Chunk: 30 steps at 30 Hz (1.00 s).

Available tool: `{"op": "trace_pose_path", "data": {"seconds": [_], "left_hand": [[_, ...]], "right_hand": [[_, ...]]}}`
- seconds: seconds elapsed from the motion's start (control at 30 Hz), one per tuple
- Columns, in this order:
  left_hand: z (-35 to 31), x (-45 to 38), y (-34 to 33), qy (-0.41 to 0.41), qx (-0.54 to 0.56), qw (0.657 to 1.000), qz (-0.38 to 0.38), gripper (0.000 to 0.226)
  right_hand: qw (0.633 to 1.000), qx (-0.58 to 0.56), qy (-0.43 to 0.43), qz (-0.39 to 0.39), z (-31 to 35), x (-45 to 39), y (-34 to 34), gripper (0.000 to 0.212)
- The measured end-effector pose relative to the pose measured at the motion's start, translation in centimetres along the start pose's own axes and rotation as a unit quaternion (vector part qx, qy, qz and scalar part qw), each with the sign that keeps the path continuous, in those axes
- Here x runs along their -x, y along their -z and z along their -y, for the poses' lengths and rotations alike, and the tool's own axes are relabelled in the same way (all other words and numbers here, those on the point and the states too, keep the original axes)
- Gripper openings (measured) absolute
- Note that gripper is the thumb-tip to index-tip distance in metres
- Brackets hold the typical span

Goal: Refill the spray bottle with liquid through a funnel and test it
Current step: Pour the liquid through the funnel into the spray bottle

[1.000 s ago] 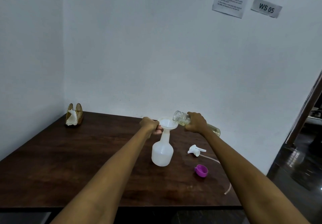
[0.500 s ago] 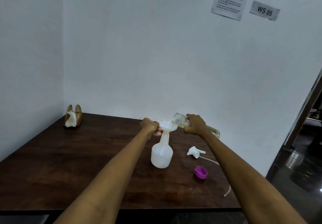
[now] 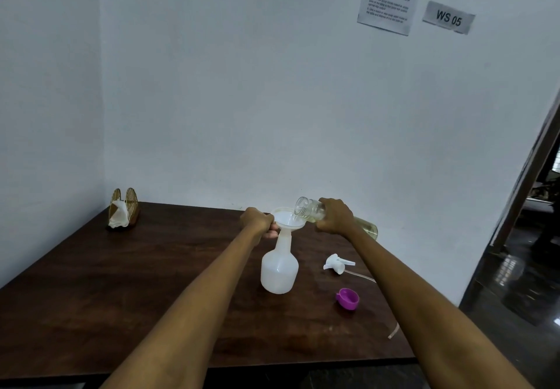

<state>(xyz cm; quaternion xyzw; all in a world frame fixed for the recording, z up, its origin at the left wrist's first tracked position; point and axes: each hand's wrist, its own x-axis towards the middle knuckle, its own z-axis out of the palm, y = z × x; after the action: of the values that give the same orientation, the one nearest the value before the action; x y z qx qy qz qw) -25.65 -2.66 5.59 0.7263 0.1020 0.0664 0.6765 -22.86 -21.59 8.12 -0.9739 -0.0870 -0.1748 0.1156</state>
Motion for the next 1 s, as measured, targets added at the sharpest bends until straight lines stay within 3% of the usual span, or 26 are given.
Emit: {"op": "trace_pose_path", "data": {"seconds": [0.33, 0.63, 0.8, 1.0], "left_hand": [[0.03, 0.12, -0.07, 0.0, -0.002, 1.0, 0.001, 0.01], [0.03, 0.02, -0.16, 0.004, 0.001, 1.0, -0.003, 0.011], [-0.14, 0.14, -0.03, 0.007, 0.004, 1.0, -0.004, 0.021], [-0.08, 0.22, 0.01, 0.012, 0.009, 1.0, -0.002, 0.021]], "right_hand": [[1.0, 0.006, 0.01, 0.005, 0.39, 0.4, 0.61, 0.043], [1.0, 0.009, 0.009, 0.004, 0.25, 0.49, 0.6, 0.024], [1.0, 0.008, 0.014, 0.006, 0.39, 0.62, 0.67, 0.041], [1.0, 0.006, 0.009, 0.007, 0.46, 0.73, 0.88, 0.043]]}}
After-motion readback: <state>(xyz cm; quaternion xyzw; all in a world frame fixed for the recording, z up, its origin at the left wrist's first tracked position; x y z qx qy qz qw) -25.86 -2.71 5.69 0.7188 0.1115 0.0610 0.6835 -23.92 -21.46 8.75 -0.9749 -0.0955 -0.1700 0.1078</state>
